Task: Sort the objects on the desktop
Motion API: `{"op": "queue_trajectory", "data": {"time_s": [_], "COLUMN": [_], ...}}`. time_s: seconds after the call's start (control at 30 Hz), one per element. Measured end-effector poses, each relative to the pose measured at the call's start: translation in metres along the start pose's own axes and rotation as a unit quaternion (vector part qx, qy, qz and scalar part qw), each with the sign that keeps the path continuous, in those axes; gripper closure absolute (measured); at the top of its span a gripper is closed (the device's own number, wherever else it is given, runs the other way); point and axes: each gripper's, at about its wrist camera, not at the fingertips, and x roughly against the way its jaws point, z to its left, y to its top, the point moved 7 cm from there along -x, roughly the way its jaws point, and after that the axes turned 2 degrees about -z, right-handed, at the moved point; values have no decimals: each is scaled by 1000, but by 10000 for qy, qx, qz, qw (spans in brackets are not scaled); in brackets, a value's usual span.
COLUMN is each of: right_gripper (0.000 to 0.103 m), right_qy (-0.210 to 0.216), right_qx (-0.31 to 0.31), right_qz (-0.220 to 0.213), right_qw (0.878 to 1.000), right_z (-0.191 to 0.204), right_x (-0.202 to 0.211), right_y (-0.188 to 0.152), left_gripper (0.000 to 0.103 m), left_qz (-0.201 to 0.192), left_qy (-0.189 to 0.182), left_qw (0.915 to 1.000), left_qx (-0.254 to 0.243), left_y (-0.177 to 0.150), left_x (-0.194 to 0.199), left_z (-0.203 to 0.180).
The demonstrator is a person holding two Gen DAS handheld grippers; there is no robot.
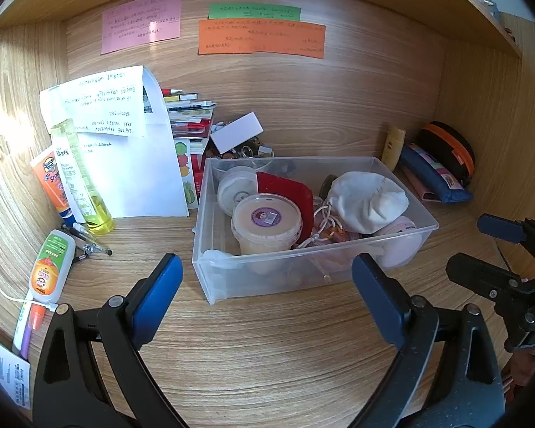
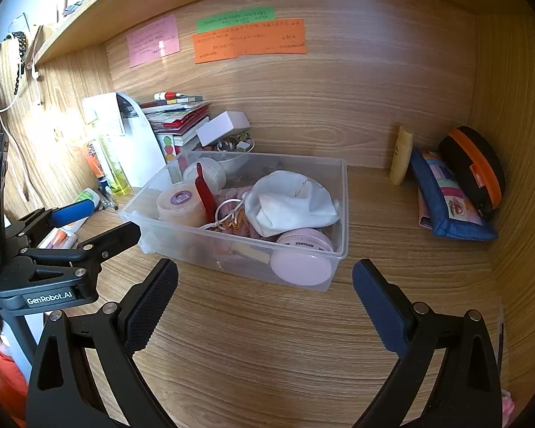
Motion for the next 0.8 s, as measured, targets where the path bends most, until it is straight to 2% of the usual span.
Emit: {"op": "queue_trajectory", "data": {"time_s": [0.63,0.8], "right_gripper": [5,5], "right_qy": [11,18], "right_qx": [55,57], "right_qz": [-8,-6], "right_qw": [10000,10000], "right_z": [2,3], "right_x": [3,3], "right_y": [-1,-1], "left_gripper": [6,3], "left_qz": [13,36], "left_qy": [-14,-48], "left_qw": [10000,10000], "left_qx": [-78,-75], "left_y": [-3,-4], "left_x": [3,2], "left_z": [-5,-6]}}
